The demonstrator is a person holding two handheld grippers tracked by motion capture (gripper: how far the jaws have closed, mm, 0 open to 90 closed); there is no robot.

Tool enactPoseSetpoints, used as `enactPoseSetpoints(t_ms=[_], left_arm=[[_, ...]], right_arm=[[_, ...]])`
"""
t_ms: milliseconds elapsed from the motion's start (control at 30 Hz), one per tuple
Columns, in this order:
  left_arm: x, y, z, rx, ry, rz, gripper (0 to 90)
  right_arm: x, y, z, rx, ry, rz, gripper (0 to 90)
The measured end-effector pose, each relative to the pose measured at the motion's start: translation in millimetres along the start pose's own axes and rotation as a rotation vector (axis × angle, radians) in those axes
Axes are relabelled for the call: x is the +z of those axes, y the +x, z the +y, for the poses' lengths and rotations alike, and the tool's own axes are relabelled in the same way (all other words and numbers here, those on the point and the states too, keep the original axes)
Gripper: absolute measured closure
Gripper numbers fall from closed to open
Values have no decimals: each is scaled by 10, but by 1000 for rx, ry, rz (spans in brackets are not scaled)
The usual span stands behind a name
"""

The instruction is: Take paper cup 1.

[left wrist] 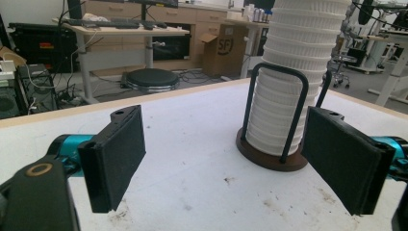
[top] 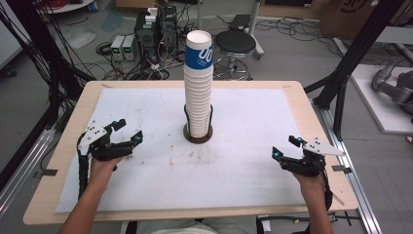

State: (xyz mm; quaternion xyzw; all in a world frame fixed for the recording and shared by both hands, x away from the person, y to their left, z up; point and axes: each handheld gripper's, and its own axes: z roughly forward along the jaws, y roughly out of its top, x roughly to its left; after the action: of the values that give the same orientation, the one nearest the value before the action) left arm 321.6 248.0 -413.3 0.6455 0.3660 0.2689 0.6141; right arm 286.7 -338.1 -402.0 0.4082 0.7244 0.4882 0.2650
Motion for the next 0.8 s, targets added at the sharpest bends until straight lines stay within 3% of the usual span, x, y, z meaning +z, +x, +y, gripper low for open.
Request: enactPoseSetpoints(t_ms=[333,533,633,800], left_arm=[[56,-6,-18,-9,10,-10,154],[60,1,-10,-23,-5,8,154],[45,-2,-2,-43,-15,-13,154],[43,-30,-6,-39,-4,-23,154]], right_arm=[[-14,-20,-15,19,-7,12,208],[-49,8,23,13,-20,14,207],[-40,10,42,26,-17,15,207],[-1,68,145,27,-15,72,207]])
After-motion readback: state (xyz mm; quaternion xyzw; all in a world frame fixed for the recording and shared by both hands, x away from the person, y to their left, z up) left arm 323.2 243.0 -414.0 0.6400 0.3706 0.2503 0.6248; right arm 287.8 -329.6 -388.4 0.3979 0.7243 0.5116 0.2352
